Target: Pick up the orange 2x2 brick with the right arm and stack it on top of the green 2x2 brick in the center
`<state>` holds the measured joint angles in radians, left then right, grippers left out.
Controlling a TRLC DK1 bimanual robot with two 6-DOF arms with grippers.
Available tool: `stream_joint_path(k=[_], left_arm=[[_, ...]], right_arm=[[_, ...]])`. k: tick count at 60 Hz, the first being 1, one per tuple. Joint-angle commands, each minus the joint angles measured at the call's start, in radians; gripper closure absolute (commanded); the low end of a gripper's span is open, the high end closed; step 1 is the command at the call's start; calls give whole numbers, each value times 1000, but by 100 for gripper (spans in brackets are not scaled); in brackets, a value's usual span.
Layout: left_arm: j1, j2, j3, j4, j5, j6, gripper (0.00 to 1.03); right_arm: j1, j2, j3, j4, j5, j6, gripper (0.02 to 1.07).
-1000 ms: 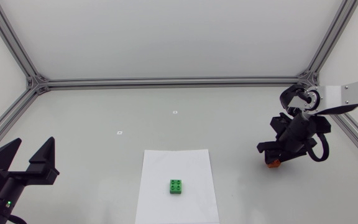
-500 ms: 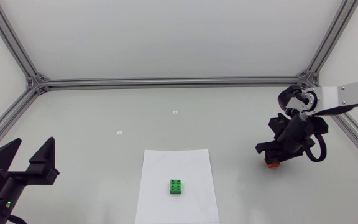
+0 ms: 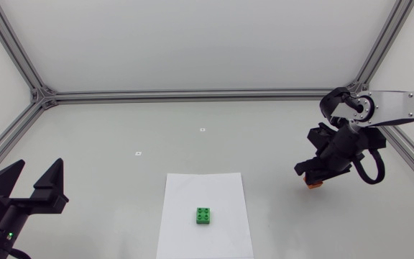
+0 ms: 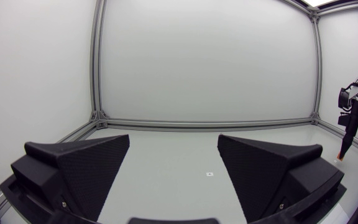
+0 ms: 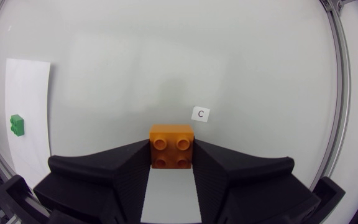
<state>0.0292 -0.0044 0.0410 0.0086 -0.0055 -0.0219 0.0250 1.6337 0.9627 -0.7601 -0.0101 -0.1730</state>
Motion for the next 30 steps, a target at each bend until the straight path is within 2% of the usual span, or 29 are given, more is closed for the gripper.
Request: stream_joint_path(k=[1,12,30], left_arm=[[3,-8,-41,-13,6,13,4],[3,-8,-41,-15,4,13,4],[3,-8,-41,-13,4,13,4]], right_arm=[[49,-55,-13,-38,12,-46,74],[207,-117,-19,-67,56,-105,73],[492,-137,8,-122,82,-105,74]])
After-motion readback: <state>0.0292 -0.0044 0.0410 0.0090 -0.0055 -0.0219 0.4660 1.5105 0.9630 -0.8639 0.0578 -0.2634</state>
